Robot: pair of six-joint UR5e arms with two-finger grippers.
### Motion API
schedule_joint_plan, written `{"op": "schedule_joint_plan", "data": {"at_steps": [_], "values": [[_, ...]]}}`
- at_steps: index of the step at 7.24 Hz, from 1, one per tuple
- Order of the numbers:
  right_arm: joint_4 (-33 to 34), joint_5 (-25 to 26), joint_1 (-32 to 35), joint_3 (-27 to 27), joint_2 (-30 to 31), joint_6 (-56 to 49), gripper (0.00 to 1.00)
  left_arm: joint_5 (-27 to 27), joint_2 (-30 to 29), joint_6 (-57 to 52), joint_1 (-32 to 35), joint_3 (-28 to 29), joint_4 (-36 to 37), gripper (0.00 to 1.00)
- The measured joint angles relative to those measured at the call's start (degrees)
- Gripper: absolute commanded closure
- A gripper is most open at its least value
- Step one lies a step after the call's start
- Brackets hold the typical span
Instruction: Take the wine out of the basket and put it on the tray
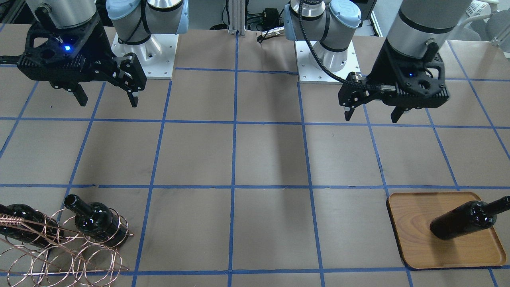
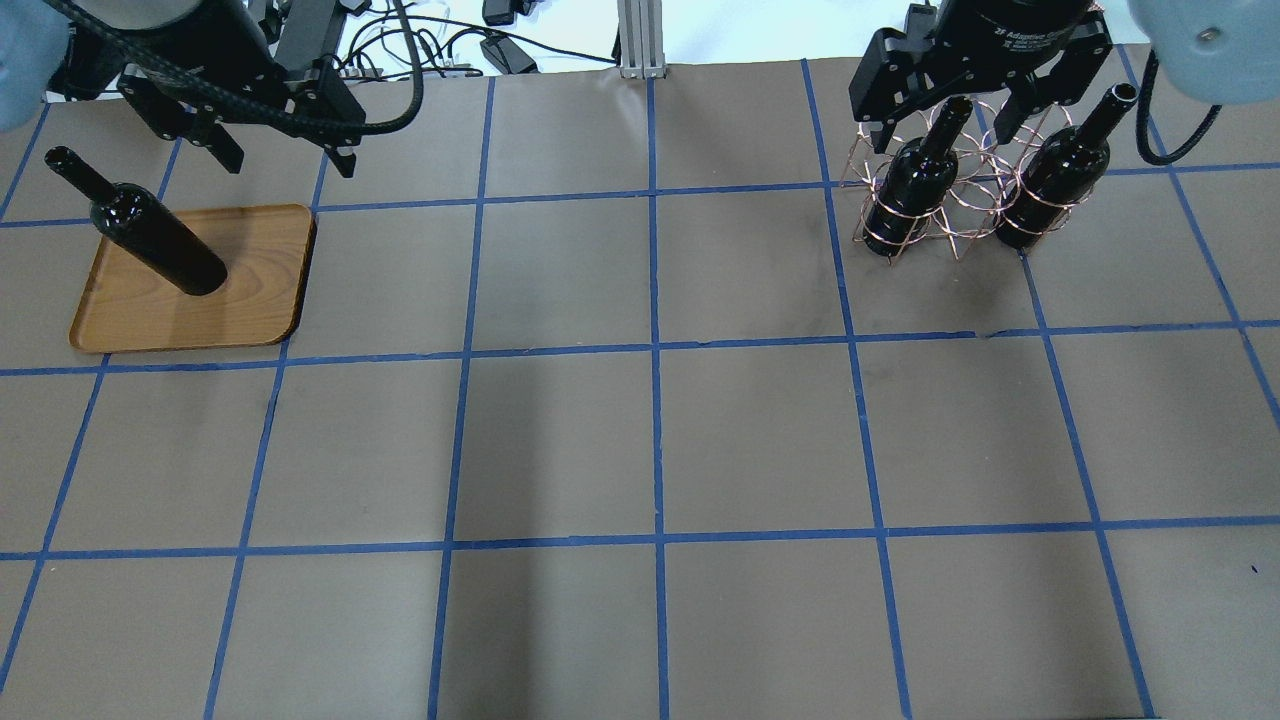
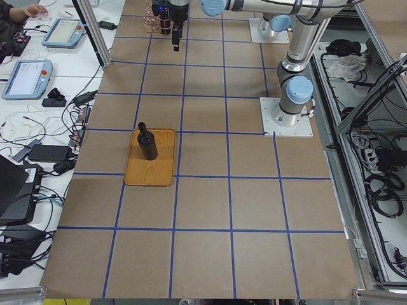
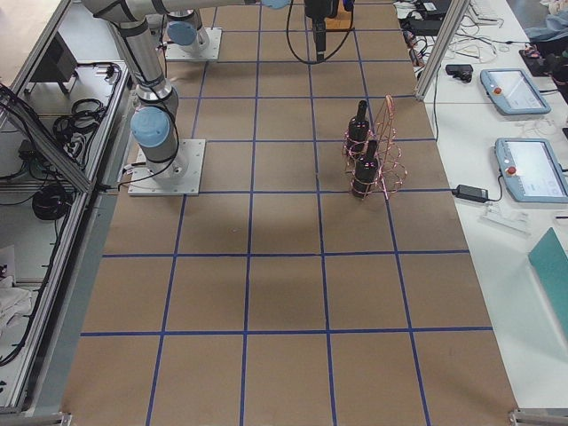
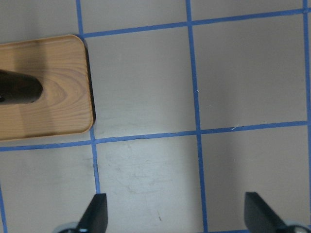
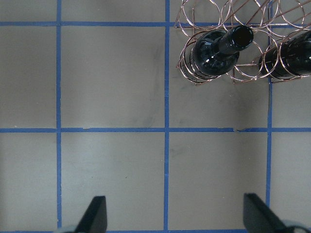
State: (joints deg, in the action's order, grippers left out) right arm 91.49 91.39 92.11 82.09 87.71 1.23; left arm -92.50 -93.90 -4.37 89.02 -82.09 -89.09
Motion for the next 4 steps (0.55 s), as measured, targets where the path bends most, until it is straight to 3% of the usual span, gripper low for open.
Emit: {"op": "schedule_joint_plan", "data": {"at_steps": [4], "values": [[0.00,-0.07,0.00,0.00,0.00,0.08,0.00,0.30,1.47,2.92,2.33,-0.62,-1.15,0.00]]}}
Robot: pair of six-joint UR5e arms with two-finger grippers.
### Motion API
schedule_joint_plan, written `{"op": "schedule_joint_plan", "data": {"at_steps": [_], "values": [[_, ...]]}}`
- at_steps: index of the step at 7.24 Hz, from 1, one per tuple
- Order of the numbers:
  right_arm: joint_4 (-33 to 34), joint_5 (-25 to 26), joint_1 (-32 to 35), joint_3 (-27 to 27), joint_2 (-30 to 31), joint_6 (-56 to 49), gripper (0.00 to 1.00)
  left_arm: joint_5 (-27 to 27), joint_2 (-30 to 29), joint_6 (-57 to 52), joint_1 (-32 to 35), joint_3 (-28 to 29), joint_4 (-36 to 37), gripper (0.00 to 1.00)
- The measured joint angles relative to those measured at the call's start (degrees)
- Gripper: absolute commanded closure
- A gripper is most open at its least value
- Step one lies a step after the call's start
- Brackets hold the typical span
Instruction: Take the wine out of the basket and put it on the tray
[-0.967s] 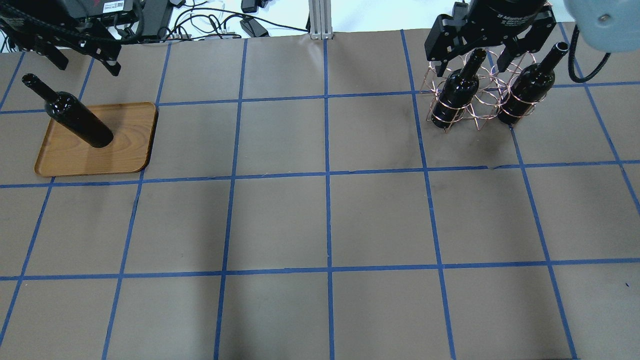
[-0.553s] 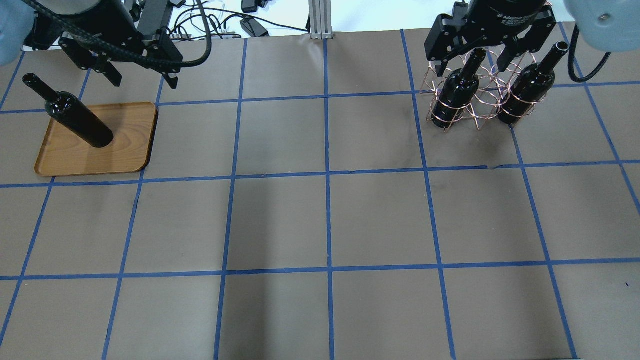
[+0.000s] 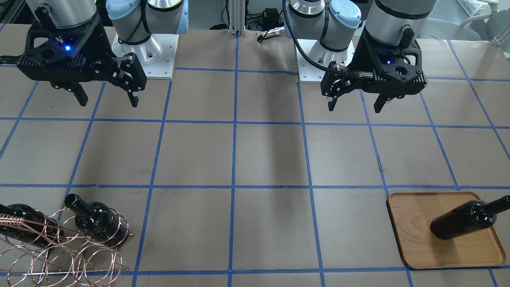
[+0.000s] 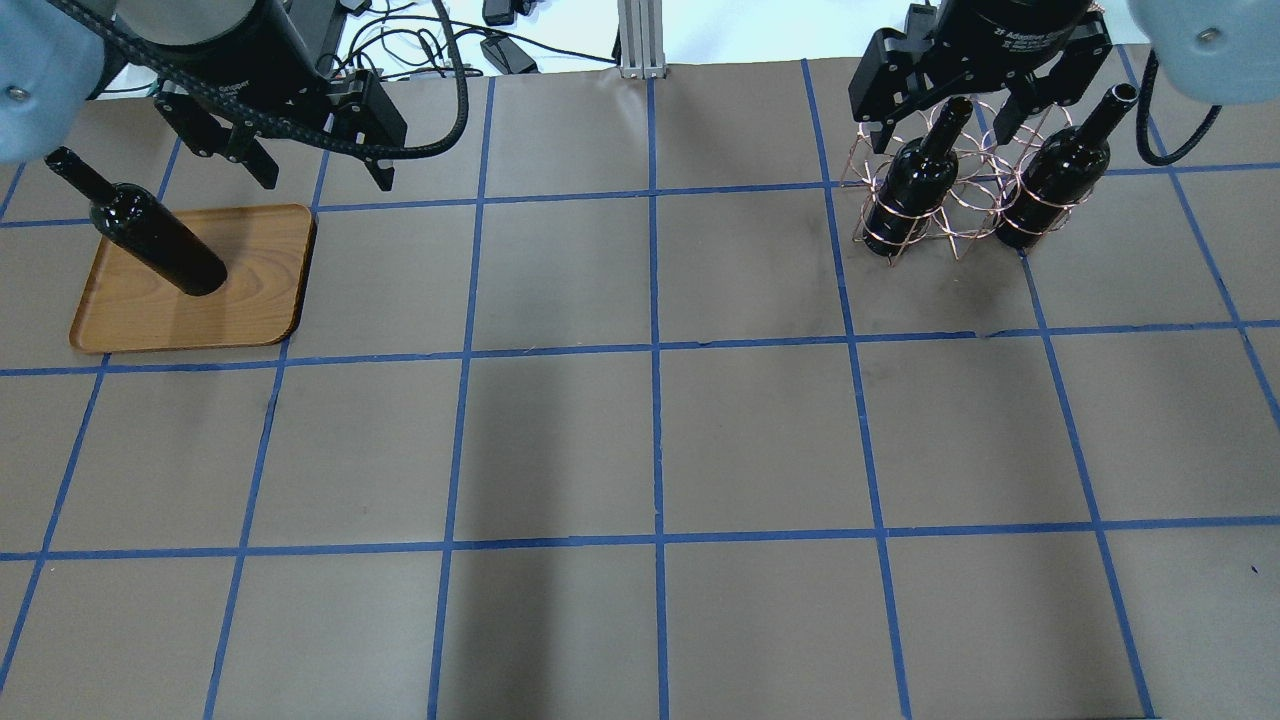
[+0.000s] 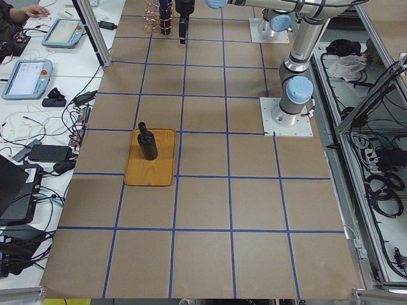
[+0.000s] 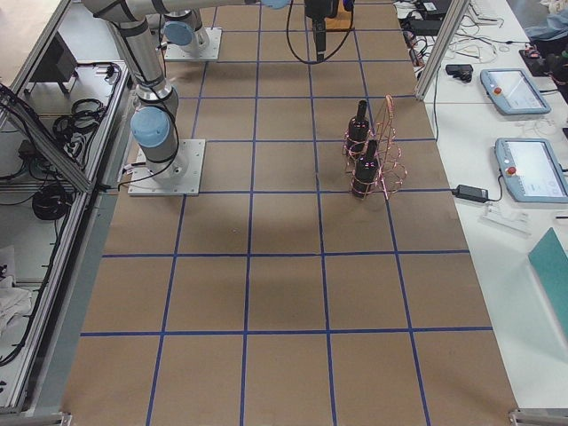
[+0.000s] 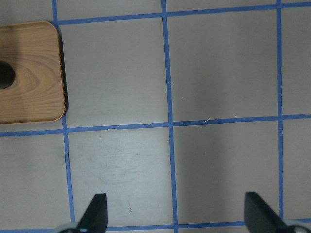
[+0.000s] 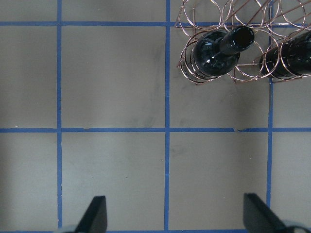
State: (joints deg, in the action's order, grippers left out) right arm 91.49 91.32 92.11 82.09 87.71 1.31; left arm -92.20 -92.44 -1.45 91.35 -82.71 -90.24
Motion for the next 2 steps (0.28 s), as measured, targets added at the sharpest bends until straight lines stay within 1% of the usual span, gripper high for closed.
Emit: {"op": "schedule_joint_plan", "data": {"at_steps": [2], "values": [[0.00,-0.02,0.00,0.00,0.00,0.01,0.00,-0.13,0.18,-0.02,0.05,-0.12,-0.62,0.00]]}}
